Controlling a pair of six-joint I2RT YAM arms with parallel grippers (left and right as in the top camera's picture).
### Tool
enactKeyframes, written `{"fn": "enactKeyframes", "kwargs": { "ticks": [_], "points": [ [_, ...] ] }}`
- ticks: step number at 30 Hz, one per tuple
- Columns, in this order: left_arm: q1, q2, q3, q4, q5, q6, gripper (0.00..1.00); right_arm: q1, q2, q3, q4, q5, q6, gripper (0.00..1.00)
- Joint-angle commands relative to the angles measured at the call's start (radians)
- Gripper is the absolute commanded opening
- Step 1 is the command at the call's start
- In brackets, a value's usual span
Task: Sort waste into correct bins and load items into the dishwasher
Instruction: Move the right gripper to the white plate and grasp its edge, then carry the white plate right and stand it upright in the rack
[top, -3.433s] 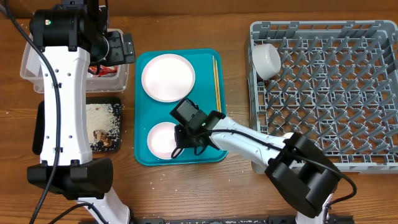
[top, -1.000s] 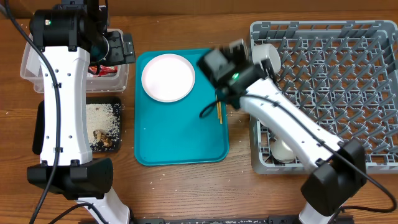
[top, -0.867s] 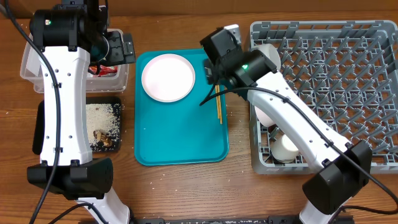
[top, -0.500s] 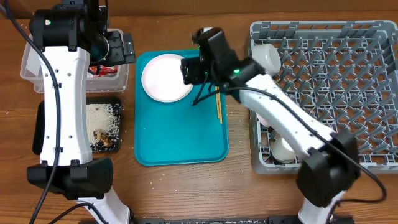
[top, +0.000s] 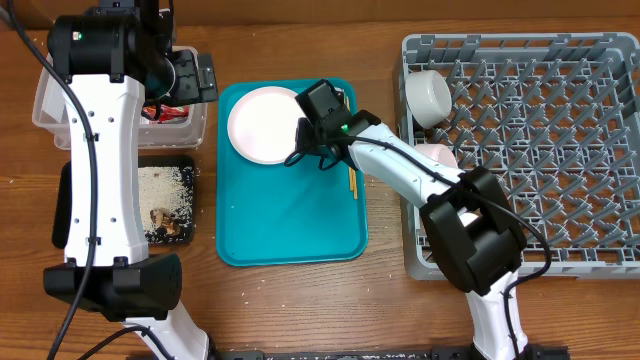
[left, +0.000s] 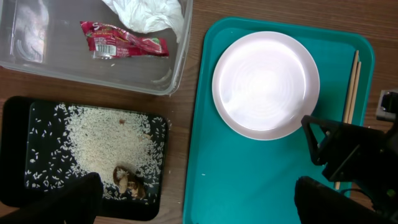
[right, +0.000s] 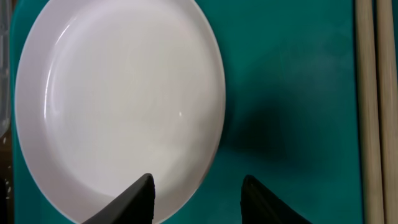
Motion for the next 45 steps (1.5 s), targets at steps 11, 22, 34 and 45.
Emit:
{"fn": "enactKeyframes", "kwargs": {
  "ticks": [11, 22, 34, 45],
  "points": [
    [0.000, 0.007, 0.010, 0.001, -0.005, -0.014, 1.00, 0.001, 0.068, 0.005, -0.085, 0.001, 0.030, 0.04],
    [0.000, 0.007, 0.010, 0.002, -0.005, -0.014, 1.00, -0.076, -0.217, 0.056, -0.396, 0.113, -0.166, 0.04],
    [0.000, 0.007, 0.010, 0.002, -0.005, -0.014, 1.00, -0.170, -0.650, 0.064, -0.506, 0.746, -0.476, 0.04],
    [0.000, 0.007, 0.010, 0.001, -0.005, -0.014, 1.00, -0.492, -0.541, 0.027, -0.367, 0.719, -0.844, 0.04]
  ]
}}
